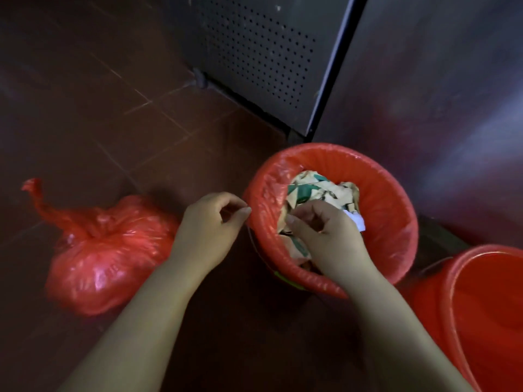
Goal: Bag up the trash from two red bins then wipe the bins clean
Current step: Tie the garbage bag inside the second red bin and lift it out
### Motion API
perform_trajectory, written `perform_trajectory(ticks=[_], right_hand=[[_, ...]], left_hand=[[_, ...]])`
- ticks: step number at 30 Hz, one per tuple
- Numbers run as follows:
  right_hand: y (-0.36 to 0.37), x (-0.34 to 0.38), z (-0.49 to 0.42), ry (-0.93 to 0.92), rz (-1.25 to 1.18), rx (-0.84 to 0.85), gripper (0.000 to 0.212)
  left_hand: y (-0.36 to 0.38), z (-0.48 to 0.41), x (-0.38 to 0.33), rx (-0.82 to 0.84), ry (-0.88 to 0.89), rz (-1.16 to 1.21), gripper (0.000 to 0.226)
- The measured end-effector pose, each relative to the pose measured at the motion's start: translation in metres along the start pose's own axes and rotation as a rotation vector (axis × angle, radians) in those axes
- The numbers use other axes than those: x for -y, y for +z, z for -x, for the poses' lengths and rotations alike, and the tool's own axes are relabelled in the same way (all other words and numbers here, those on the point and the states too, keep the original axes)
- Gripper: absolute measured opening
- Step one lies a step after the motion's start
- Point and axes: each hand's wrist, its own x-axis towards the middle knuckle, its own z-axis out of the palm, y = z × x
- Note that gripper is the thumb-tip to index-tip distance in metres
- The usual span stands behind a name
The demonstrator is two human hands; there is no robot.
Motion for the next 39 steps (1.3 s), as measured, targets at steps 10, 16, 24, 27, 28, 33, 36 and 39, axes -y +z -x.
perform_trajectory(ticks=[10,16,24,27,28,33,36,39], right_hand=[[-0.104,-0.047,0.004,0.117,0.163,-0.005,0.01],[-0.098,-0.079,-0.018,0.03,0.413,-0.208,0.025],[-0.107,-0.119,-0.064,0.244,0.841,-0.18,0.069],[-0.106,-0.127,-0.075,0.357,0.815,-0.068,0.075],[-0.105,-0.128,-0.077,0.381,0.832,-0.049,0.076],[-0.101,-0.125,-0.085,0.442,0.915,-0.083,0.079],[-0.098,-0.131,-0.087,0.498,0.86,-0.081,0.076],[-0.099,-0.139,-0.084,0.462,0.805,-0.096,0.077]], left_hand=[[0.054,-0.016,-0.044,0.019,-0.201,-0.121,0.019],[0.075,-0.044,-0.027,0.043,-0.218,-0.224,0.045],[0.105,-0.1,-0.017,0.18,-0.024,-0.461,0.064],[0.111,-0.111,-0.017,0.289,-0.047,-0.53,0.067],[0.112,-0.114,-0.015,0.314,-0.06,-0.54,0.068],[0.11,-0.117,0.003,0.371,-0.11,-0.624,0.074],[0.108,-0.112,0.01,0.375,-0.128,-0.584,0.074],[0.102,-0.107,0.016,0.354,-0.141,-0.539,0.074]])
